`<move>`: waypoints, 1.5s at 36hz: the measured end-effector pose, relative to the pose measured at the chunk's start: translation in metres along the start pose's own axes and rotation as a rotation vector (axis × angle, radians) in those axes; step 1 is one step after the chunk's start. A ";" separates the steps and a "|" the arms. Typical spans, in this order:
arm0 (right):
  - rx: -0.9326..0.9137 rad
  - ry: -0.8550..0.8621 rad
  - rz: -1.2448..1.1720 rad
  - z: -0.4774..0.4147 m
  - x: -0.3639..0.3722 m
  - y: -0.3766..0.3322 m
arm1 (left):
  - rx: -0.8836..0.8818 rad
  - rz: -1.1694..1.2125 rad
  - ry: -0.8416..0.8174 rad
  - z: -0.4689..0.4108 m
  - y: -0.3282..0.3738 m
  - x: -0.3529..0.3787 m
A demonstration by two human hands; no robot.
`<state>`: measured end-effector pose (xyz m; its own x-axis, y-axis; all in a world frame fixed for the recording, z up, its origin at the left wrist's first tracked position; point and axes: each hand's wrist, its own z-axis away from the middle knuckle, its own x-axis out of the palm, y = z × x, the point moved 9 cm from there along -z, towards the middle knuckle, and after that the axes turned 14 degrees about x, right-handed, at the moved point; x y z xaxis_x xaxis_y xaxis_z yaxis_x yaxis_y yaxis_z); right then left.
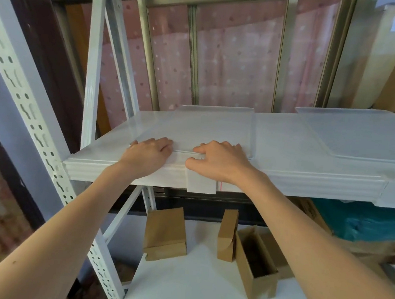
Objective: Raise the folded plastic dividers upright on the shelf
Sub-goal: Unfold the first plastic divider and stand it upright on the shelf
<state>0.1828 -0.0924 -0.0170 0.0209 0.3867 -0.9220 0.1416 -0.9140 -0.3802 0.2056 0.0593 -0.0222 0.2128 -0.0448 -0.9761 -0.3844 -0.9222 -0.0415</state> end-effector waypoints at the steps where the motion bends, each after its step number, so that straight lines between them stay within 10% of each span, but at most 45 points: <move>1: -0.001 -0.004 -0.004 0.000 0.000 0.000 | 0.002 -0.006 -0.003 0.000 0.001 0.000; 23: -0.051 0.044 0.003 0.008 -0.008 0.004 | -0.079 0.116 0.085 -0.002 -0.012 0.002; 33: 0.057 0.346 -0.511 0.011 -0.044 0.044 | -0.067 0.127 0.196 0.006 -0.006 -0.007; 39: 0.113 0.521 0.159 0.000 -0.034 0.053 | -0.338 0.072 0.372 0.017 -0.025 -0.015; 49: 0.168 0.301 0.152 -0.014 -0.024 0.059 | -0.468 0.143 0.315 0.015 -0.033 -0.009; 54: 0.203 0.275 0.143 -0.016 -0.025 0.060 | -0.566 0.648 0.523 0.024 -0.050 -0.016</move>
<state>0.2063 -0.1548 -0.0160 0.2952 0.2470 -0.9230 -0.0803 -0.9562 -0.2816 0.2000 0.1150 -0.0092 0.5336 -0.6401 -0.5527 -0.1116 -0.7011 0.7042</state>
